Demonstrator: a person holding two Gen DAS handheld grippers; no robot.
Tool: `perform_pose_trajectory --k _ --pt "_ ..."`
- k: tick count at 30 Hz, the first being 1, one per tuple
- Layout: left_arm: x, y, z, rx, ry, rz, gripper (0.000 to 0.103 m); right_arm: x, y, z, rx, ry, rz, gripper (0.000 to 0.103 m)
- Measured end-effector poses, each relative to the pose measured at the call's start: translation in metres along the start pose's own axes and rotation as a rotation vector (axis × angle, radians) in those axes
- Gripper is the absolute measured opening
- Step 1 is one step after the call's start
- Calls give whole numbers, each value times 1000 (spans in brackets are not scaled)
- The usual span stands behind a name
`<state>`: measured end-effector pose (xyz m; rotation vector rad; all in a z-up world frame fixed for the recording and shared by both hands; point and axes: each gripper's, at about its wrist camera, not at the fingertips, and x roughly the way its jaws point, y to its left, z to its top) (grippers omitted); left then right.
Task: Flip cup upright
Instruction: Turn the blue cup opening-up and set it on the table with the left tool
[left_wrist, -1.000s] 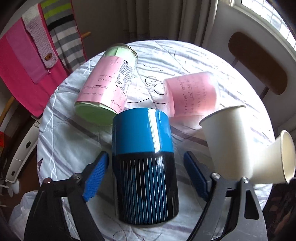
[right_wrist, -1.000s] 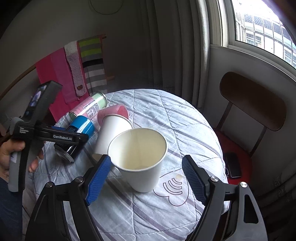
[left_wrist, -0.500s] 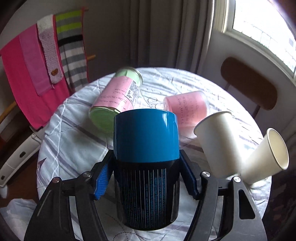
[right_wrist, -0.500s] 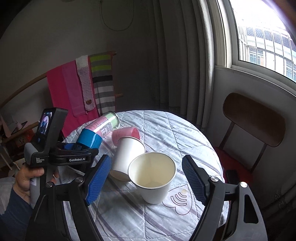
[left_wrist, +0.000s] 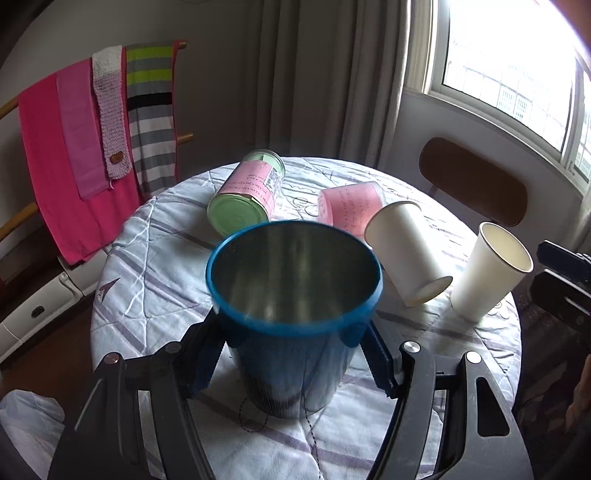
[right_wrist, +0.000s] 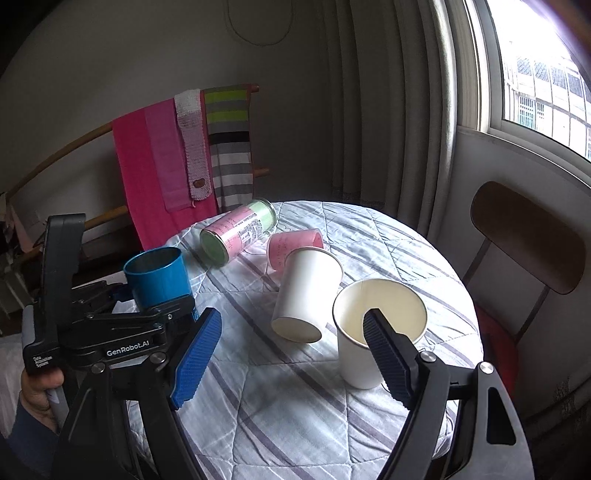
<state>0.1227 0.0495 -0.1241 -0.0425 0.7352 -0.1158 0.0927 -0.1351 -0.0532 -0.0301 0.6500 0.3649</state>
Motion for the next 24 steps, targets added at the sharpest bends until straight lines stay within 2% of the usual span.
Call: perform_pose_trajectory --k 3,8,11,17,20,24 --pt "-3 -1 -1 -1 19 -22 85 -2 -1 -1 15 10 -18 80" --pt "-13 -4 -3 5 23 -24 88 -10 1 1 23 16 -41 80" --pt "-22 -7 -2 9 20 -50 99 -15 2 3 25 20 -49 80" --pt "-51 -14 -2 29 46 -44 100 -27 10 9 39 75 -43 80" --pt "-73 -13 2 2 64 -61 101 -39 15 14 42 94 -57 80" --pt "-110 -19 5 20 16 -21 102 -54 22 18 48 111 -83 81"
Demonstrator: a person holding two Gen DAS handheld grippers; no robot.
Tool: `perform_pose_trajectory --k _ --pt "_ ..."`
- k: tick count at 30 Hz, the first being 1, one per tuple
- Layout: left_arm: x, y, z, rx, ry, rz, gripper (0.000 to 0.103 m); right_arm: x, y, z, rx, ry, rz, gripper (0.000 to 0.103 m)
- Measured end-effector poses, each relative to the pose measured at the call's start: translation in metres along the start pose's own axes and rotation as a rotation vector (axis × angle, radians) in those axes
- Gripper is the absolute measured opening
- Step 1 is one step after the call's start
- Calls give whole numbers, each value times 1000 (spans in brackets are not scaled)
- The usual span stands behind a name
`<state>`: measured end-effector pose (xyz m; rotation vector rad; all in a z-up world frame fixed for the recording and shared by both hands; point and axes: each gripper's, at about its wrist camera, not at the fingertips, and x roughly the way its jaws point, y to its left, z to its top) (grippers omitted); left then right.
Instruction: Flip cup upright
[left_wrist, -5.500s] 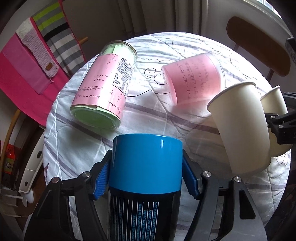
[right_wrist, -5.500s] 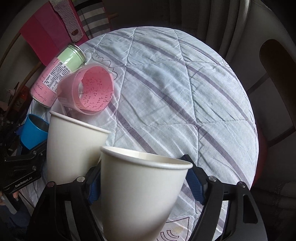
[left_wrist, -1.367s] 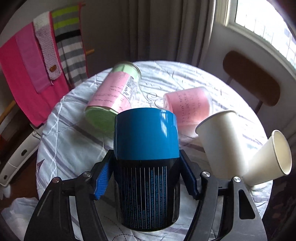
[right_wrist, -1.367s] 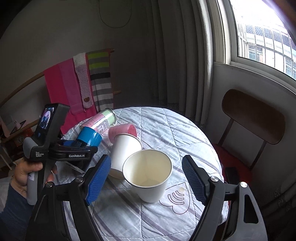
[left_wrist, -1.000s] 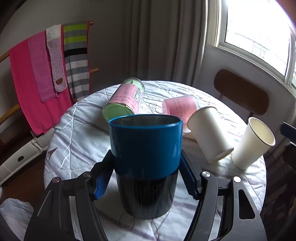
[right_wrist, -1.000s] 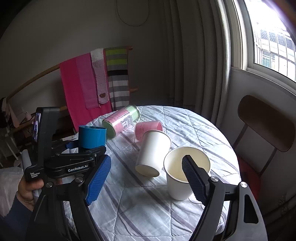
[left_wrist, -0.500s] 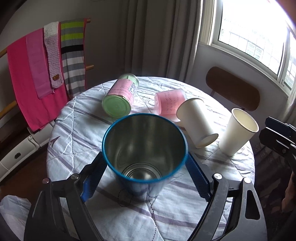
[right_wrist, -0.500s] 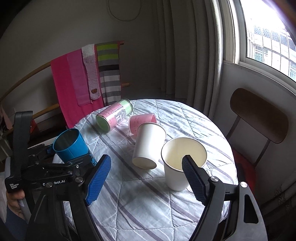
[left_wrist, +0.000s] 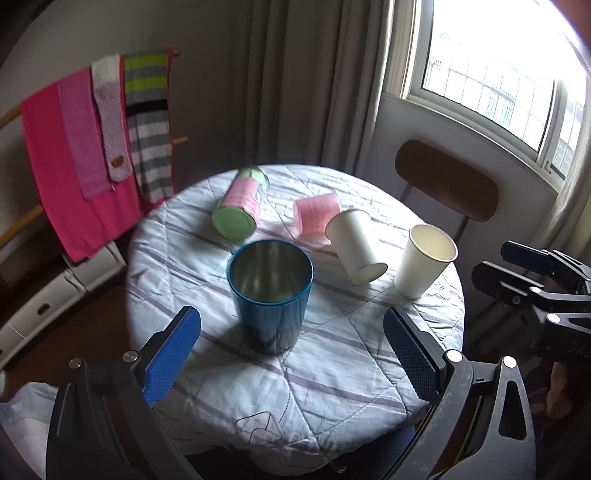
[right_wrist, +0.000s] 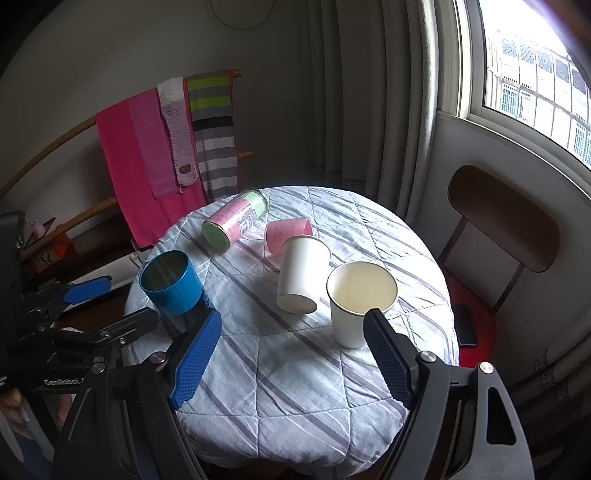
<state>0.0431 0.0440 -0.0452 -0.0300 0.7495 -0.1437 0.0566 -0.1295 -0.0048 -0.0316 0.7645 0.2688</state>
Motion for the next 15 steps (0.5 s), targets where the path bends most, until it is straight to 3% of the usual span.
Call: perform_pose_trajectory --k 9,15 --pt "-50 -20 4 76 -69 140 103 -11 8 1 20 63 -23 82" --pt "-66 -26 8 82 -100 156 103 -19 10 2 24 49 -26 82"
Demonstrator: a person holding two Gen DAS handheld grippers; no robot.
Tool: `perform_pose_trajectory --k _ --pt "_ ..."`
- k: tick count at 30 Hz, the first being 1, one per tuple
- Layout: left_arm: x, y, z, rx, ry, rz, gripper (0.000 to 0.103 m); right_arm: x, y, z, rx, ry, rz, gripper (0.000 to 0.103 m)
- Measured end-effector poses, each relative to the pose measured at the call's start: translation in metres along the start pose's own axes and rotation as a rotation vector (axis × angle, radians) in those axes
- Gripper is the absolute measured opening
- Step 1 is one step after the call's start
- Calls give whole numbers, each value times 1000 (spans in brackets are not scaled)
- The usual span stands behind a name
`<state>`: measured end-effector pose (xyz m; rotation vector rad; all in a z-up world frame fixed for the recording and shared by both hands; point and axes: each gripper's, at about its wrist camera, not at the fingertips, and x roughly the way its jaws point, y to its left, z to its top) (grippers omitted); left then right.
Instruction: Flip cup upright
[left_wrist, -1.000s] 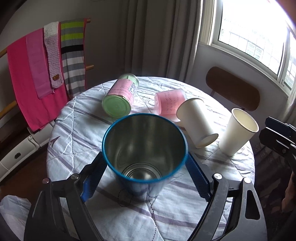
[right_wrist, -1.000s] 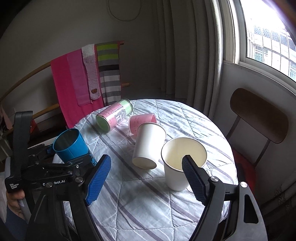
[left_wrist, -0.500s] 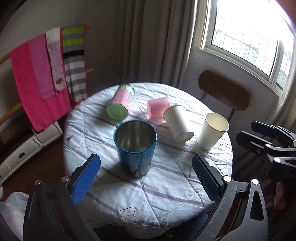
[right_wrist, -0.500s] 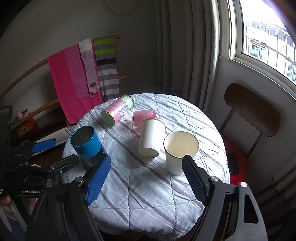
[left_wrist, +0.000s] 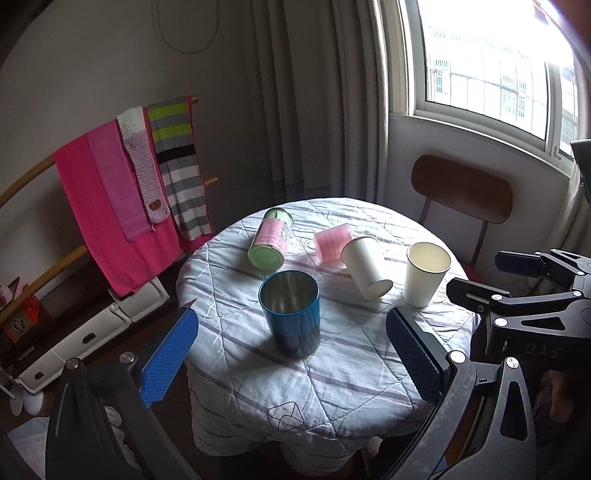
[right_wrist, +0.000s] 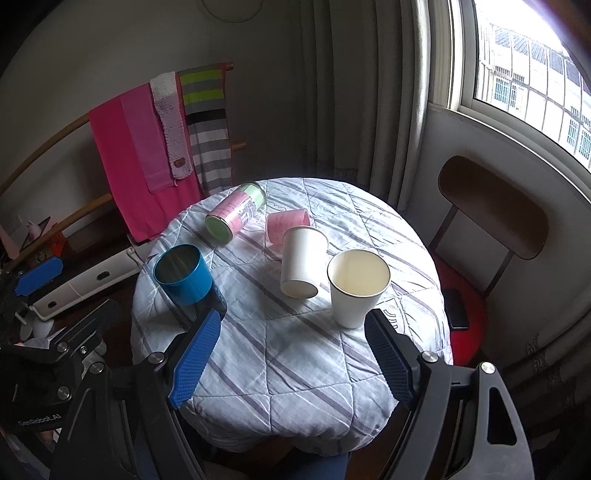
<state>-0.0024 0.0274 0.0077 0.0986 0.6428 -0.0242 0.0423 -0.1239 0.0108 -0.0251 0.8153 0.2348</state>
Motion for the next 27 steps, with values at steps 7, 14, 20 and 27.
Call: perform_pose_trajectory --k 7,14,20,27 --pt "-10 -8 3 13 -28 29 103 -11 2 0 -12 -27 7 82" --pt "-15 -13 5 23 -36 36 103 -19 1 -1 -18 -46 15 82" --pt "-18 -12 6 12 -41 41 103 -24 -1 -1 -18 -57 20 82" --pt "-20 -13 7 7 -44 51 103 -28 -2 -3 -20 -65 28 82"
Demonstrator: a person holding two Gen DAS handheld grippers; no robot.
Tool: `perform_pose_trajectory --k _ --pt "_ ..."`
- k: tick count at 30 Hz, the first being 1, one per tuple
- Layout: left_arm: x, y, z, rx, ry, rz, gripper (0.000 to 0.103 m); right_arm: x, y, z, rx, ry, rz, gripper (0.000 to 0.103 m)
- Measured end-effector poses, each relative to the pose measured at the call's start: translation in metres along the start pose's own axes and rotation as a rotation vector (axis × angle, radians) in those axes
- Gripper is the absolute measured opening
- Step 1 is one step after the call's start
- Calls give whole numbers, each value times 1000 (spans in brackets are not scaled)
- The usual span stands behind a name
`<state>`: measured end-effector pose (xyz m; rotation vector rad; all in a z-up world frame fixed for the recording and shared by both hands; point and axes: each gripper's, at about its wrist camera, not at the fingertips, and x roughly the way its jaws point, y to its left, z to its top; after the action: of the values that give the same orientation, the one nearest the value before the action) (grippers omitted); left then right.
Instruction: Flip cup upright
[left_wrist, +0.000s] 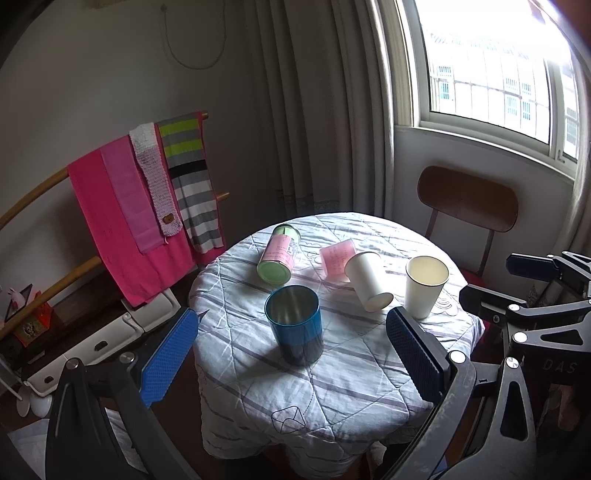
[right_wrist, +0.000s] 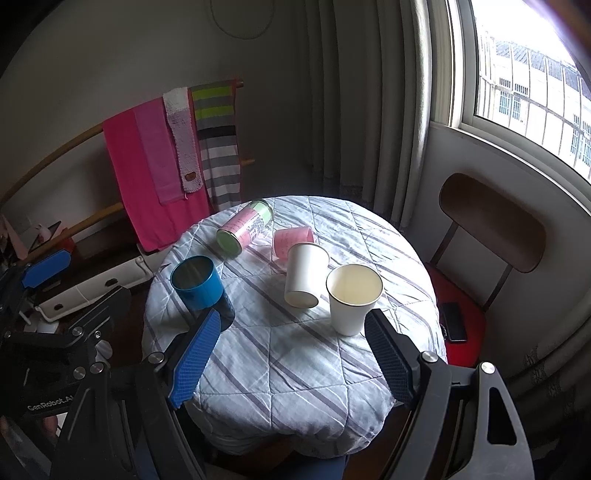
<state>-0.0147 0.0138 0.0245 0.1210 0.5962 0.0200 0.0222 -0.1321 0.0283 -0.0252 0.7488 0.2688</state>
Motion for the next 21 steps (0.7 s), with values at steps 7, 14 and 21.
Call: perform_pose_trajectory --k 7,14,21 --pt "1 0 1 -7 -4 -5 103 -4 0 0 -4 -16 7 82" --pt "8 -3 2 8 0 25 103 -1 -2 -1 -2 -16 8 82" --pt "8 -1 3 2 -20 33 103 1 -3 0 0 -13 7 82"
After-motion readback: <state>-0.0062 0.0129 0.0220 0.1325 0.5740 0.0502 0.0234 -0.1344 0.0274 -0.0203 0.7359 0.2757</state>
